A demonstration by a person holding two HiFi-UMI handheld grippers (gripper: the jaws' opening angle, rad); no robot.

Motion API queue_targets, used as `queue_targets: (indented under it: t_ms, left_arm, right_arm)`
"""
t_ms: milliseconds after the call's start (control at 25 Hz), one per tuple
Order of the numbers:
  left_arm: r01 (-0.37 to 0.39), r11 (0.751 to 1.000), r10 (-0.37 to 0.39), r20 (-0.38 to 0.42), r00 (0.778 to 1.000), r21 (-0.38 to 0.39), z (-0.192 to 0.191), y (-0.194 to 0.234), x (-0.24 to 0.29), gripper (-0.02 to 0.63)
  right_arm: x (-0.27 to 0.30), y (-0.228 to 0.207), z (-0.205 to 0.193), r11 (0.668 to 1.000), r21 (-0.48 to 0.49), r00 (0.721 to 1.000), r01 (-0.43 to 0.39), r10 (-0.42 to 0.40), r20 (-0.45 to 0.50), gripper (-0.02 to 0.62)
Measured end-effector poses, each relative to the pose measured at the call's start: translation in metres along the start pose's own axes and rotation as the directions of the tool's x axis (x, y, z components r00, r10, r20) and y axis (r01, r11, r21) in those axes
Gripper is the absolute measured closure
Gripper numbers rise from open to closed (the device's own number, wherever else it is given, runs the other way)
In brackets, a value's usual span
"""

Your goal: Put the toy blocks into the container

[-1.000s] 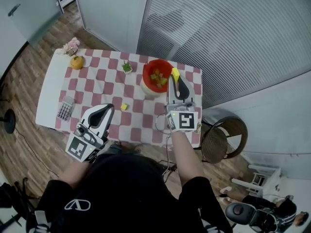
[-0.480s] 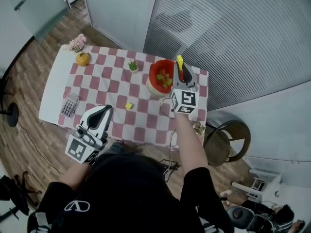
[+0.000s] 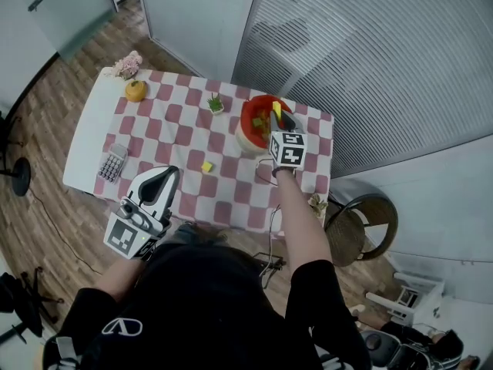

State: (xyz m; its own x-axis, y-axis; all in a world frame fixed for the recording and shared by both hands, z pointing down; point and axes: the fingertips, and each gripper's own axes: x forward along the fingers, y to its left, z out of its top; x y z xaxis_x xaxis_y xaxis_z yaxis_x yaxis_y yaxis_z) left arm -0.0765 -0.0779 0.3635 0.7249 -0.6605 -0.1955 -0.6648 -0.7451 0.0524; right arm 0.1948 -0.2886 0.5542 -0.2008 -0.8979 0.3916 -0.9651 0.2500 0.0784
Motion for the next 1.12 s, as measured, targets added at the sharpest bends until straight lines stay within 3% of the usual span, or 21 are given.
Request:
queue_targets:
  t_ms: [160,320,480,640,880,1120]
  left_arm:
    - [-0.012,1.0,0.013,0.047,0.999,-0.014,0.015,-0.001,0.008,0.6]
    - [-0.008,1.0,0.009,0.056,0.998,-0.02,0.016,-0.002,0.008,0.6]
    - [-0.001,1.0,0.0,-0.01,1.0,-0.012,-0.004,-0.003,-0.002,0.6]
    - [-0.005,1.0,0.005,0.016,1.0,-0.016,0.004,-0.003,0.004,0.6]
    - [-0.015,1.0,0.016,0.056,0.998,-0.022,0.015,0.0,0.012,0.6]
    - [-0.003,1.0,0.003,0.022,1.0,-0.015,0.003,0.003,0.009,0.6]
  right_arm:
    - [0.006,-0.001,-0.01,1.0,0.023,0.999,-0.006,0.007,-0.042,0.514]
    - [0.008,0.001,-0.011,0.999,0.026,0.999,-0.022,0.023,-0.033,0.349]
    - [-0.005,0.011,0.004,0.999,-0.01,0.999,-0.039,0.039,0.01,0.35]
    - [-0.036,0.029,0.045,0.997,-0.051,0.988,-0.065,0.071,0.135,0.359]
    - [-0.107,0.079,0.103,0.986,-0.092,0.928,-0.141,0.164,0.336,0.36]
    - [-0.179,0.139,0.122,0.967,-0.155,0.848,-0.202,0.252,0.466,0.389]
